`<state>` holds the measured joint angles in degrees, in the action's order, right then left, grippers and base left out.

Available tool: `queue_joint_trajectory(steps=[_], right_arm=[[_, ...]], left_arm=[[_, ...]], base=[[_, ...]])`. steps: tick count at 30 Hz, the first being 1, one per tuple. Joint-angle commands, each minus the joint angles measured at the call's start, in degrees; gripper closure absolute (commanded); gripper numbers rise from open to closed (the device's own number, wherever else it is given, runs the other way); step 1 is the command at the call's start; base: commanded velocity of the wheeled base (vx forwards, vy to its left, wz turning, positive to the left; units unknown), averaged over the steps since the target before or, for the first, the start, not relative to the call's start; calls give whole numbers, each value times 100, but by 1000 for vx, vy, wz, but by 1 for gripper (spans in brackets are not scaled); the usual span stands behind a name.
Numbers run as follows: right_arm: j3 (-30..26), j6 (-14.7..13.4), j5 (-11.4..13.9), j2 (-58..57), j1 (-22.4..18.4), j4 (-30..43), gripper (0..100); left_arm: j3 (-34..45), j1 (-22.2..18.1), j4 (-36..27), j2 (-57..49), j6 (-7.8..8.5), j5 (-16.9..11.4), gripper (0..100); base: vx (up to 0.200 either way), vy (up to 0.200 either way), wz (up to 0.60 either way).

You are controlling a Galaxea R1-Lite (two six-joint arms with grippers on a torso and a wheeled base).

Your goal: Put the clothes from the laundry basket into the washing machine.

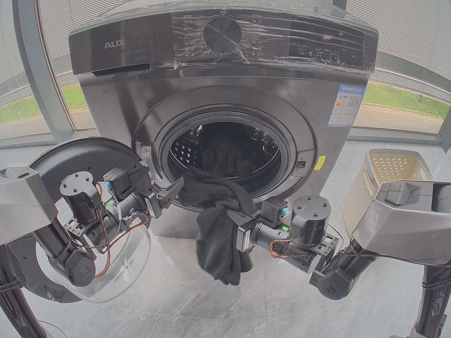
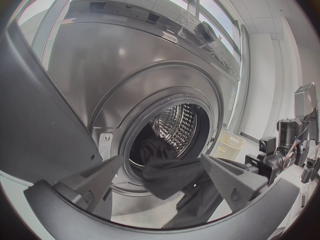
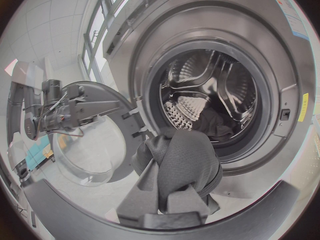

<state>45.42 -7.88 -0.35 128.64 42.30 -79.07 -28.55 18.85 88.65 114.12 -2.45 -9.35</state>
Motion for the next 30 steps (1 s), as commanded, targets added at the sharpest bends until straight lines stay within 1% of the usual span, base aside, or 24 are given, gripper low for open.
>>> queue_joint_trajectory(steps=[1, 2, 3, 9, 11, 12, 13, 14, 15, 18, 26, 30], right_arm=[[151, -4, -96, -75, -284, 128, 100], [239, -47, -228, -75, -354, 225, 100], [257, -65, -246, -75, -363, 243, 100], [485, -109, -246, -84, -240, 252, 100], [538, -118, -228, -84, -187, 243, 100], [661, -135, -193, -58, -134, 164, 100], [758, -162, -184, -49, -82, 146, 100], [837, -223, -193, -49, -20, 137, 100], [881, -276, -193, -49, 33, 137, 100], [1004, -408, -184, -84, 208, 137, 100], [1153, -408, -167, -84, 331, 146, 100], [1074, -408, -176, -119, 551, 111, 100]], left_arm=[[113, -13, 3, 58, 34, -14, 0], [122, -13, 3, 49, 69, -23, 0], [122, -13, 3, 49, 87, -23, 0], [289, 49, 12, 23, 131, -93, 0], [412, 67, 12, 23, 131, -190, 0], [552, 110, 21, 14, 122, -524, 0], [605, 110, 21, 23, 140, -717, 0], [631, 110, 21, 32, 140, -867, 0], [667, 119, 21, 32, 131, -919, 0], [719, 181, 21, 41, 131, -937, 0], [790, 409, 21, 102, 122, -937, 0], [719, 471, 21, 331, 122, -937, 0]], base=[[0, 0, 0], [0, 0, 0], [0, 0, 0], [0, 0, 0], [0, 0, 0], [0, 0, 0], [0, 0, 0], [0, 0, 0], [0, 0, 0], [0, 0, 0], [0, 0, 0], [0, 0, 0]])
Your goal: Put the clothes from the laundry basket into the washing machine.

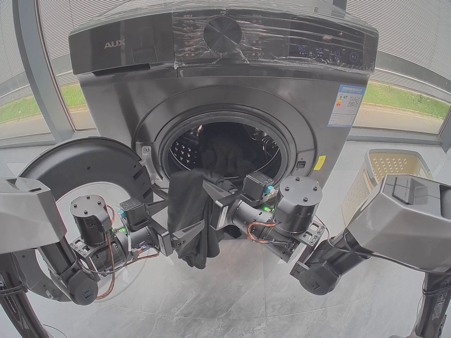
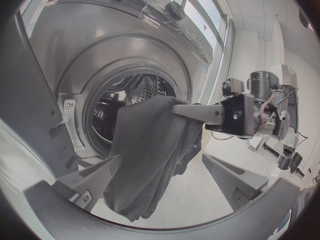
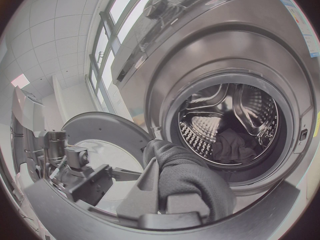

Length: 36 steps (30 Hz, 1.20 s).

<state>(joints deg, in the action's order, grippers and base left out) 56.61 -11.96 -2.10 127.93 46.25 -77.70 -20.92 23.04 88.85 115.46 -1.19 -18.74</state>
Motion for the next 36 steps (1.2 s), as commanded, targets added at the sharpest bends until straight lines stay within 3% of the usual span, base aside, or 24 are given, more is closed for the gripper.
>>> queue_joint_trajectory(steps=[1, 4, 5, 25, 26, 30, 36], right_arm=[[-45, 1, -10, -57, 200, -26, 100], [-54, 1, -10, -93, 253, -17, 100], [-63, 1, -10, -119, 288, -17, 100], [-212, -35, -36, -172, 385, -34, 100], [-212, -26, -36, -172, 367, -34, 100], [-195, -26, -36, -181, 279, -17, 100], [-195, -26, -36, -181, 288, -17, 100]], left_arm=[[-61, 51, 1, 276, -4, 2, 0], [-114, 34, 10, 407, 5, 2, 0], [-167, 25, 10, 460, 5, 10, 100], [-325, -10, 19, 504, -65, 2, 100], [-334, -10, 19, 487, -65, 2, 0], [-202, -19, 28, 469, -100, -51, 0], [88, -10, 28, 478, -12, -508, 0]], base=[[0, 0, 0], [0, 0, 0], [0, 0, 0], [0, 0, 0], [0, 0, 0], [0, 0, 0], [0, 0, 0]])
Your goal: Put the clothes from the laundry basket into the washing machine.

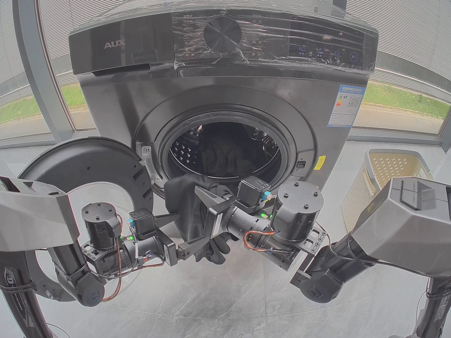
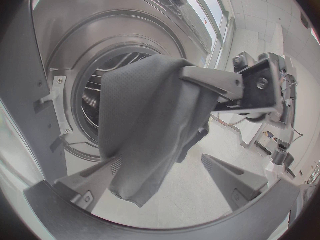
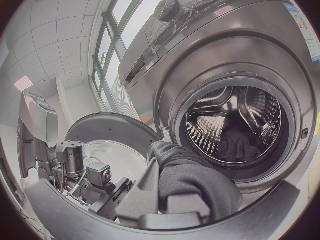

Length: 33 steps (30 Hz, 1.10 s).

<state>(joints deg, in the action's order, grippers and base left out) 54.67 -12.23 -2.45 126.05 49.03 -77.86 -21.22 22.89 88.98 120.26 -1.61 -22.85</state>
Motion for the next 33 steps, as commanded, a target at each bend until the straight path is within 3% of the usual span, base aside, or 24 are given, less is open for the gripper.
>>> queue_joint_trajectory(steps=[1, 7, 11, 16, 17, 22, 23, 26, 33], right_arm=[[-1, 1, -1, 7, 28, -1, 100], [-1, 1, 8, -10, 133, -10, 100], [-18, -17, -10, -46, 274, -19, 100], [-27, -25, -36, -46, 282, -19, 100], [-27, -25, -36, -46, 282, -19, 100], [-27, -52, -98, -2, 168, 25, 100], [-36, -52, -265, 25, 63, 69, 100], [-36, -52, -379, 51, -78, 96, 100], [-212, -43, -388, 69, -122, 140, 100]], left_arm=[[118, -4, 14, 6, 29, -106, 0], [-31, 13, 14, 68, 55, -45, 0], [-444, -31, 14, 287, -32, 412, 0], [-558, -48, 14, 340, -32, 518, 0], [-558, -48, 14, 340, -32, 518, 100], [-699, -57, 14, 323, -50, 571, 100], [-787, -66, 23, 305, -76, 694, 100], [-901, -127, 23, 261, -155, 746, 100], [-1042, -171, 32, 244, -217, 896, 100]], base=[[0, 0, 0], [0, 0, 0], [0, 0, 0], [0, 0, 0], [0, 0, 0], [0, 0, 0], [0, 0, 0], [0, 0, 0], [0, 0, 0]])
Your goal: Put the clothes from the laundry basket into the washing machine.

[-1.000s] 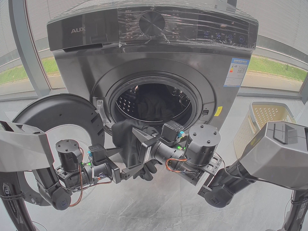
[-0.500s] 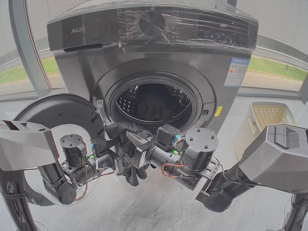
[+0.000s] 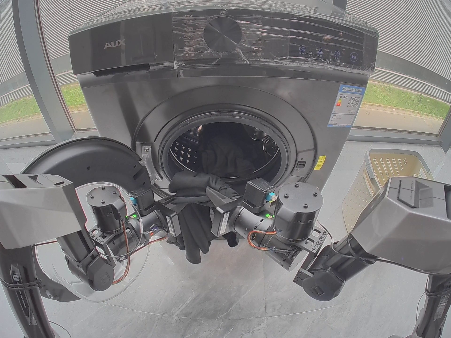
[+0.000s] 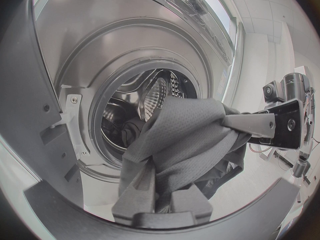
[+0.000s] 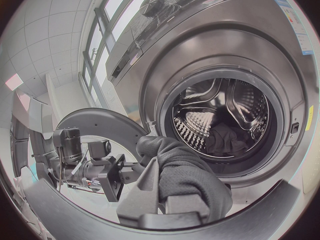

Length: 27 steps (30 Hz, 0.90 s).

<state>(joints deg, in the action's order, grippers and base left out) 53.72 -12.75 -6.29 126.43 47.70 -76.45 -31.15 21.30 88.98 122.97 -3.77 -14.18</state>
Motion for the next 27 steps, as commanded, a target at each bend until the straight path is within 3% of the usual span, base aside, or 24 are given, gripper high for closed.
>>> queue_joint_trajectory(steps=[1, 4, 5, 10, 14, 16, 17, 18, 20, 22, 24, 27], right_arm=[[-117, 10, -4, 31, 11, -2, 100], [-275, 1, 58, 31, 11, -28, 100], [-301, 1, 75, 22, -7, -63, 0], [-380, -34, 84, -66, -24, -19, 0], [-1031, -26, 102, -329, -33, 60, 0], [-1857, -34, 242, -514, -103, 139, 0], [-1892, -34, 269, -523, -112, 139, 0], [-2331, -43, 524, -575, -279, 42, 0], [-2665, -52, 673, -523, -464, -204, 0], [-2859, -52, 726, -505, -551, -424, 0], [-3263, -61, 831, -470, -859, -1241, 0], [-3527, -96, 963, -461, -1378, -1232, 0]], left_arm=[[-49, -12, 32, -27, -1, 29, 100], [-49, -3, 32, -36, -1, 29, 100], [-49, 6, 23, -53, -1, 29, 100], [-49, 41, 23, -159, -10, 29, 100], [3, 76, 23, -308, -10, 29, 100], [12, 129, 23, -370, -10, 29, 100], [12, 129, 23, -379, -10, 29, 100], [21, 147, 23, -431, -19, 29, 100], [30, 182, 23, -484, -19, 29, 100], [30, 191, 23, -493, -36, 29, 100], [74, 270, 23, -511, -63, 29, 100], [258, 358, 23, -669, -63, 12, 100]], base=[[0, 0, 0], [0, 0, 0], [0, 0, 0], [0, 0, 0], [0, 0, 0], [0, 0, 0], [0, 0, 0], [0, 0, 0], [0, 0, 0], [0, 0, 0], [0, 0, 0], [0, 0, 0]])
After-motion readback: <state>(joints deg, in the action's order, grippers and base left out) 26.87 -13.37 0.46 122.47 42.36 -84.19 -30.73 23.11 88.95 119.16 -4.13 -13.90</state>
